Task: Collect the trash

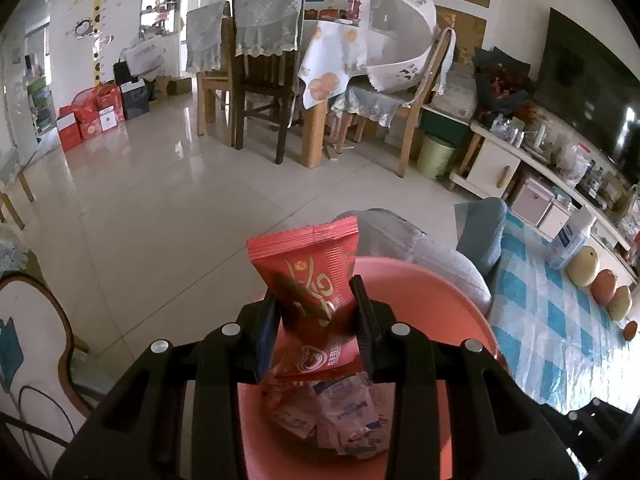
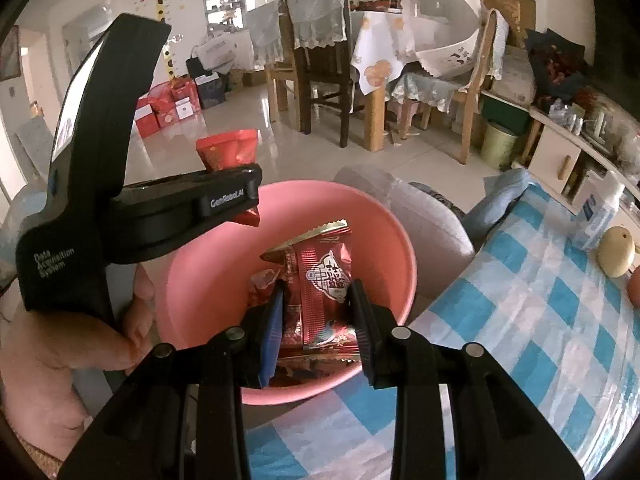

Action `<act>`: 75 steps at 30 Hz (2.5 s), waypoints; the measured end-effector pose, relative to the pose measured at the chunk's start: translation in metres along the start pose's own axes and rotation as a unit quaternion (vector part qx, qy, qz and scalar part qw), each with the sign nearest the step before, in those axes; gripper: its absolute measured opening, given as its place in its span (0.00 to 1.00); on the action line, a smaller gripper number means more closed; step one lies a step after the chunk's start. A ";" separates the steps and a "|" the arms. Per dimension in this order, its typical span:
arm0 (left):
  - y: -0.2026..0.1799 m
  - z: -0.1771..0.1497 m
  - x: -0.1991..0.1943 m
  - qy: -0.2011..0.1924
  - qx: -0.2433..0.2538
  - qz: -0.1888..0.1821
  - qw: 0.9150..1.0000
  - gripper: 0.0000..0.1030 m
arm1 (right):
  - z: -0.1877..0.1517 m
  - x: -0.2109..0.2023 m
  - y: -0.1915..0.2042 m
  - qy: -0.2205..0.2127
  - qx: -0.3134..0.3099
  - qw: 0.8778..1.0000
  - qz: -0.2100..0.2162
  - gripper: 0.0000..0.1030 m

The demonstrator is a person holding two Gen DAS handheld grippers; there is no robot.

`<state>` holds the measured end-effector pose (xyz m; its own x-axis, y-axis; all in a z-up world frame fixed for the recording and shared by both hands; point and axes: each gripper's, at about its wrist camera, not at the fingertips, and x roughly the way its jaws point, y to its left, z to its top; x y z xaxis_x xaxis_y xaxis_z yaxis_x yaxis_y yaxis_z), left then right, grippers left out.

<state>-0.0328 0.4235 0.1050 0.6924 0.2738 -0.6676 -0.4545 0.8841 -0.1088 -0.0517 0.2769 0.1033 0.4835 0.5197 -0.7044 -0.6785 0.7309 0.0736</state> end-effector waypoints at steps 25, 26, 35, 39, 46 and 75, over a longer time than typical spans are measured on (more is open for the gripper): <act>-0.046 0.001 -0.018 -0.055 0.061 0.033 0.996 0.95 | -0.053 -0.031 -0.072 -0.022 0.116 0.988 -0.102 0.87; -0.051 0.001 -0.020 -0.060 0.068 0.032 0.995 0.95 | -0.057 -0.034 -0.075 -0.021 0.119 0.987 -0.108 0.89; -0.099 -0.012 -0.051 -0.135 0.114 -0.003 0.984 0.95 | -0.086 -0.073 -0.103 -0.031 0.148 0.977 -0.150 0.90; -0.116 -0.018 -0.061 -0.145 0.126 -0.020 0.981 0.96 | -0.101 -0.096 -0.114 -0.037 0.159 0.971 -0.175 0.90; -0.151 -0.037 -0.082 -0.141 0.165 -0.069 0.974 0.96 | -0.126 -0.141 -0.135 -0.053 0.178 0.959 -0.213 0.90; -0.258 -0.151 -0.244 -0.162 0.263 -0.203 0.929 0.96 | -0.227 -0.334 -0.156 -0.129 0.232 0.900 -0.345 0.92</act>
<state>-0.1687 0.0710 0.1850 0.9177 -0.0987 -0.3848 0.1594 0.9787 0.1290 -0.2333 -0.1108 0.1669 0.8542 -0.0872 -0.5125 0.1081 0.9941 0.0110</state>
